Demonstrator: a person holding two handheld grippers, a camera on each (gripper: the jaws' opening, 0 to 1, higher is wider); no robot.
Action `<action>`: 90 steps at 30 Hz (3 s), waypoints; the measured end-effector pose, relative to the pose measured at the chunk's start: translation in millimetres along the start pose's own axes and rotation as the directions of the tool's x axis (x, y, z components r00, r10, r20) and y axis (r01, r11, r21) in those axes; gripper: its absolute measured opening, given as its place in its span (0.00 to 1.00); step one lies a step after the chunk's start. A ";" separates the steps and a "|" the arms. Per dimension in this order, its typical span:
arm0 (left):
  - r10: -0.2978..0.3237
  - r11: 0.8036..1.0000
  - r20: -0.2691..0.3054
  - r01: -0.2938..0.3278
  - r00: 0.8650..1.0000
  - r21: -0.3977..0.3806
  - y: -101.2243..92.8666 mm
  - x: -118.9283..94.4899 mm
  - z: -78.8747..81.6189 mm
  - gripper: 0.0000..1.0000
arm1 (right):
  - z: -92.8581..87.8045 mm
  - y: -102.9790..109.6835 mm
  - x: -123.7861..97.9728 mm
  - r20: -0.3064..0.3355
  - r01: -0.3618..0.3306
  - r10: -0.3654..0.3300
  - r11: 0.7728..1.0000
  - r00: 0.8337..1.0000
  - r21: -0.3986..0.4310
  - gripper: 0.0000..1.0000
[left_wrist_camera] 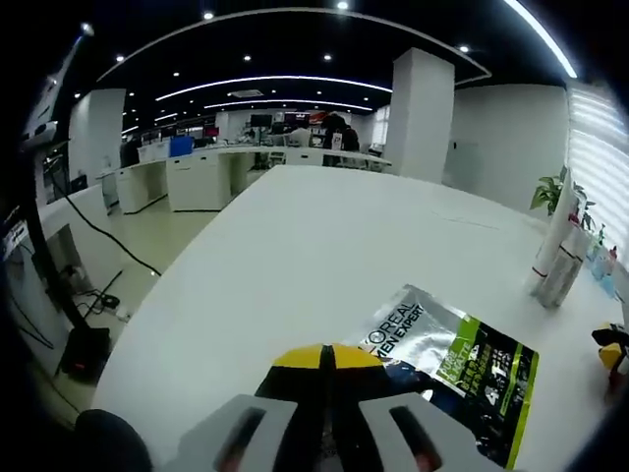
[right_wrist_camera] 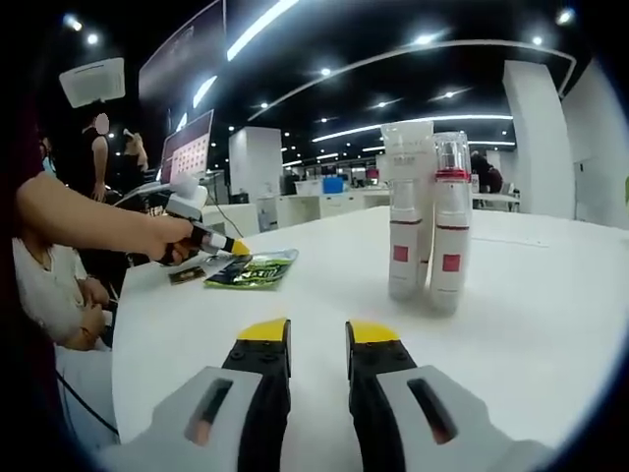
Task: Arrange the skincare products in the storage area until every visible bottle or jar stands upright without overlapping.
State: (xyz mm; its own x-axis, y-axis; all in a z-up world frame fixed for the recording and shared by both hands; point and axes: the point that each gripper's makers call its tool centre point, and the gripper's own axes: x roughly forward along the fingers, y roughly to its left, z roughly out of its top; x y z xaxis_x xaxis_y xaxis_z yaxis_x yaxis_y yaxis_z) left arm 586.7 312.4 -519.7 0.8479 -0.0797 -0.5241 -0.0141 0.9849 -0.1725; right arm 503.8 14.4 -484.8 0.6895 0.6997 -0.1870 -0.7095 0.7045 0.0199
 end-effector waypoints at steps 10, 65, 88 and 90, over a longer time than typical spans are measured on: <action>-0.163 0.986 0.110 0.166 0.981 -0.023 -29.4 -24.5 32.3 0.00 | -1.1 8.5 1.3 -0.010 -0.036 0.036 0.999 0.999 -0.020 0.21; -0.766 0.630 0.304 0.754 0.566 0.184 -182.9 -150.1 32.7 0.35 | 50.4 83.6 33.7 0.107 -0.613 0.638 0.658 0.762 0.438 0.00; -0.782 0.613 0.165 0.790 0.601 0.030 -190.0 -138.1 -27.0 0.29 | 78.1 91.0 28.2 0.135 -0.679 0.687 0.634 0.714 0.369 0.00; -0.798 0.587 0.172 0.809 0.577 0.011 -192.8 -141.5 -28.5 0.13 | 78.4 92.7 30.7 0.128 -0.681 0.691 0.632 0.711 0.370 0.00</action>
State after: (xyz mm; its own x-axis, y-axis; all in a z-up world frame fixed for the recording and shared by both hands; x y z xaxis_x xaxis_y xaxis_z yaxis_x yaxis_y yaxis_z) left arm 454.4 129.4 -436.0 0.5917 -0.8059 -0.0208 0.6838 0.5154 -0.5165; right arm 470.6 110.6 -411.7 0.0188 0.9998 0.0069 -0.8642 0.0128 0.5030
